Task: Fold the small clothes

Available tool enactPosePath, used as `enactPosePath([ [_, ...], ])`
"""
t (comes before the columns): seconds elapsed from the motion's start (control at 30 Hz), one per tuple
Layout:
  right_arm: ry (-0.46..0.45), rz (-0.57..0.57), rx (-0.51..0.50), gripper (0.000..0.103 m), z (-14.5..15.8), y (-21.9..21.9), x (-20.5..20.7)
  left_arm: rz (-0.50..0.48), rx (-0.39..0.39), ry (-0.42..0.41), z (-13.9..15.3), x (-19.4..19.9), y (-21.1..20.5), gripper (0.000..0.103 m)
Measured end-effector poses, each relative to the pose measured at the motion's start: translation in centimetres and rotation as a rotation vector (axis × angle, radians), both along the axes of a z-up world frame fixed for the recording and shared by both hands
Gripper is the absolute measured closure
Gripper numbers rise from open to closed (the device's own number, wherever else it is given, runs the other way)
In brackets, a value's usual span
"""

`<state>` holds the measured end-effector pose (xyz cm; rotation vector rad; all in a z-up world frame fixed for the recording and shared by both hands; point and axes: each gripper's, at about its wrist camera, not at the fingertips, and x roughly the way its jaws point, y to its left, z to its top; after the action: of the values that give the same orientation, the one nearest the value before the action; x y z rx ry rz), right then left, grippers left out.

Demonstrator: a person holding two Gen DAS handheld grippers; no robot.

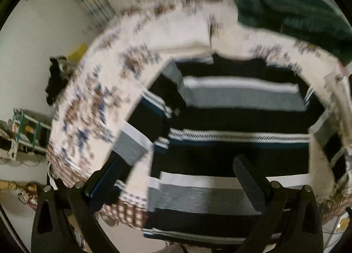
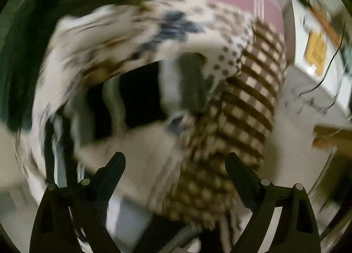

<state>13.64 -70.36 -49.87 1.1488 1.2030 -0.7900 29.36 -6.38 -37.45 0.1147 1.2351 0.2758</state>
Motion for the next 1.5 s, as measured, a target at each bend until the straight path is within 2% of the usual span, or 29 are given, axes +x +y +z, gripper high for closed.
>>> enactPosePath([
  [0.1, 0.019, -0.058, 0.012, 0.01, -5.1, -3.2, 0.5, 0.025, -0.002, 0.055, -4.6, 1.9, -1.0, 0.0],
  [0.17, 0.006, -0.048, 0.007, 0.01, -7.7, -4.9, 1.1, 0.032, -0.002, 0.071, -7.0, 3.1, -1.9, 0.0],
  [0.23, -0.06, -0.041, 0.04, 0.021, -9.5, -5.7, 1.9, 0.028, -0.011, 0.093, -9.8, 4.3, -2.7, 0.0],
  [0.27, -0.067, -0.023, 0.058, 0.04, -10.3, -5.7, 2.5, 0.025, -0.011, 0.1, -10.7, 4.8, -3.2, 0.0],
  [0.3, -0.061, 0.005, 0.056, 0.066, -10.6, -5.5, 3.1, 0.019, -0.009, 0.108, -11.7, 5.3, -3.7, 0.0],
  [0.33, -0.061, 0.032, 0.048, 0.084, -10.5, -5.3, 3.6, 0.013, -0.01, 0.115, -12.3, 5.7, -4.1, 0.0],
  [0.37, -0.056, 0.061, 0.034, 0.095, -10.1, -5.2, 4.1, 0.01, -0.013, 0.122, -12.9, 6.1, -4.5, 0.0],
  [0.47, -0.071, 0.083, -0.081, 0.095, -6.4, -6.0, 4.0, 0.0, -0.027, 0.123, -13.2, 7.0, -5.7, 0.0],
  [0.53, -0.086, 0.052, -0.131, 0.095, -4.6, -8.0, 3.6, -0.016, -0.04, 0.1, -12.8, 7.4, -6.3, 0.0],
  [0.63, -0.071, 0.064, -0.098, 0.089, -5.2, -9.8, 4.5, -0.039, -0.049, 0.1, -12.8, 8.0, -7.2, 0.0],
  [0.7, -0.044, 0.01, -0.047, 0.065, -5.9, -10.3, 4.3, -0.045, -0.048, 0.108, -13.2, 8.4, -7.5, 0.0],
  [0.73, -0.063, -0.041, -0.031, 0.06, -6.1, -10.6, 4.0, -0.045, -0.053, 0.113, -13.3, 8.5, -7.6, 0.0],
  [0.77, -0.092, -0.107, -0.018, 0.05, -6.2, -10.5, 2.9, -0.046, -0.056, 0.114, -13.4, 8.5, -7.6, 0.0],
  [0.8, -0.125, -0.162, 0.0, 0.045, -6.3, -10.2, 1.9, -0.05, -0.058, 0.115, -13.6, 8.5, -7.6, 0.0],
  [0.93, -0.203, -0.313, 0.134, 0.044, -10.0, -9.2, 0.1, -0.049, -0.062, 0.134, -14.9, 8.2, -7.1, 0.0],
  [0.97, -0.226, -0.355, 0.149, 0.041, -11.0, -9.1, 0.1, -0.046, -0.063, 0.143, -15.2, 8.1, -6.9, 0.0],
  [1.13, -0.32, -0.449, 0.092, 0.042, -11.7, -10.0, 1.5, 0.021, -0.092, 0.17, -16.6, 8.2, -4.3, 0.0],
  [1.23, -0.302, -0.385, 0.068, 0.05, -11.0, -10.0, 3.7, 0.059, -0.094, 0.173, -16.9, 8.3, -2.6, 0.0],
  [1.33, -0.143, -0.345, 0.035, 0.05, -9.7, -10.1, 4.2, 0.098, -0.109, 0.183, -17.1, 8.0, -0.8, 0.0],
  [1.37, -0.131, -0.36, 0.036, 0.047, -9.0, -9.8, 3.8, 0.108, -0.12, 0.181, -17.1, 7.9, -0.1, 0.0],
  [1.4, -0.142, -0.389, 0.029, 0.039, -8.2, -9.2, 2.8, 0.115, -0.129, 0.178, -17.0, 7.8, 0.5, 0.0],
  [1.47, -0.183, -0.44, 0.031, 0.031, -7.0, -7.4, 1.2, 0.116, -0.135, 0.179, -17.1, 7.6, 1.3, 0.0],
  [1.5, -0.193, -0.435, 0.051, 0.031, -7.2, -6.9, 0.8, 0.113, -0.139, 0.181, -17.2, 7.5, 1.7, 0.0],
])
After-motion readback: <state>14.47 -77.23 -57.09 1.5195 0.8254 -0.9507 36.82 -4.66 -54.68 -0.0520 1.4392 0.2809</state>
